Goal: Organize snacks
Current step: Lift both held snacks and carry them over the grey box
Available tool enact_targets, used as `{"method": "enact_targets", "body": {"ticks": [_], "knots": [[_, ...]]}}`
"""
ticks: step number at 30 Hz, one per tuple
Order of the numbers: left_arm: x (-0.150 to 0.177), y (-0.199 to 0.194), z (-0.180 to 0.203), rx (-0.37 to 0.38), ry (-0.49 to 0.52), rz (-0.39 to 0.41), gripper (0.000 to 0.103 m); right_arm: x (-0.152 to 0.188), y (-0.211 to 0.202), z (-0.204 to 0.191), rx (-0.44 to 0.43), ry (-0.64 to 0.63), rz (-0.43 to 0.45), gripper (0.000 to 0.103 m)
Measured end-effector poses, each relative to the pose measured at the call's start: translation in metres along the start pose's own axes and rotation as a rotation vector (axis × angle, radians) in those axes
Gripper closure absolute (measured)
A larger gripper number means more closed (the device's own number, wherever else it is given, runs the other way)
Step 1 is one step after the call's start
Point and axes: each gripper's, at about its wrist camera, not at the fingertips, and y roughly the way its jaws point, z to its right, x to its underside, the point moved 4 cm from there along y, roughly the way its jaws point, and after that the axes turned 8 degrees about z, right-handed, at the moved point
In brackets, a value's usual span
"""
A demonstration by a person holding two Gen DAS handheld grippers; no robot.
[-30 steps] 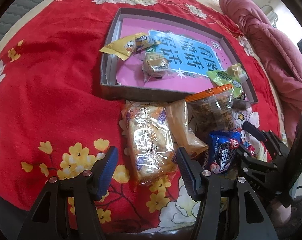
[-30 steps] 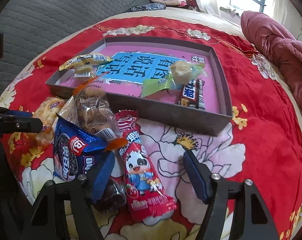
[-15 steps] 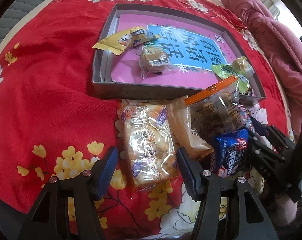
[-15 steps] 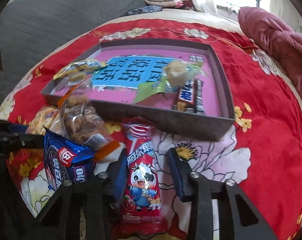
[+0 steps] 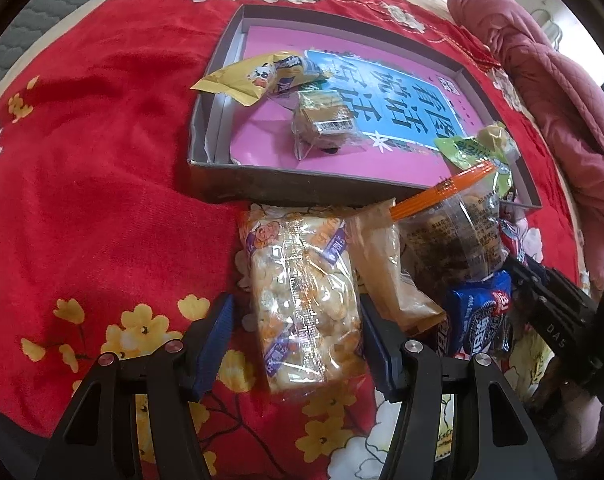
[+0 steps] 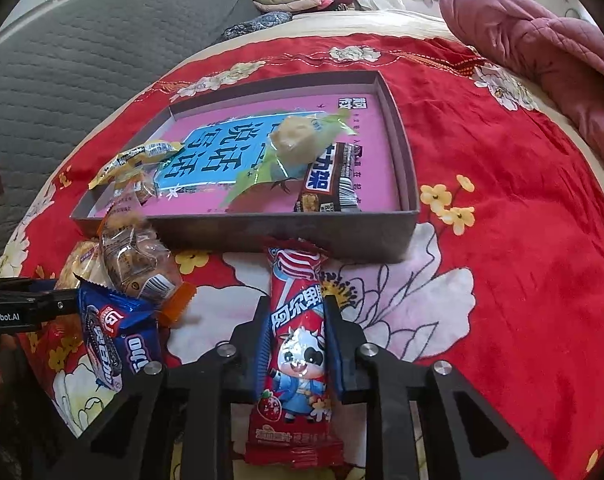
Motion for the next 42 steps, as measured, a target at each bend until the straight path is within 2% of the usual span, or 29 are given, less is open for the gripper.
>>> {"method": "enact_targets", "body": {"ticks": [8,19,30,42], "knots": [[-0.003,0.004,0.0,-0.015,-0.001,0.031,0.042,-0.002,0.007,-0.003,-0.001,-0.024,0.012,0.078],[-0.003,0.0,0.002,-0.007,0.008,0.051,0.054,-0.003,0.003,0.008,-0.073,0.073,0.02,0.078],[-0.004,-0.012,0.001,0.018,-0.013,0.06,0.054,-0.005,-0.017,0.012,-0.095,0.11,0.06,0.078],[-0.016,-0.042,0.006,0.023,-0.005,0.127,0.054,-0.015,-0.033,0.01,-0.141,0.143,0.123,0.078]]}}
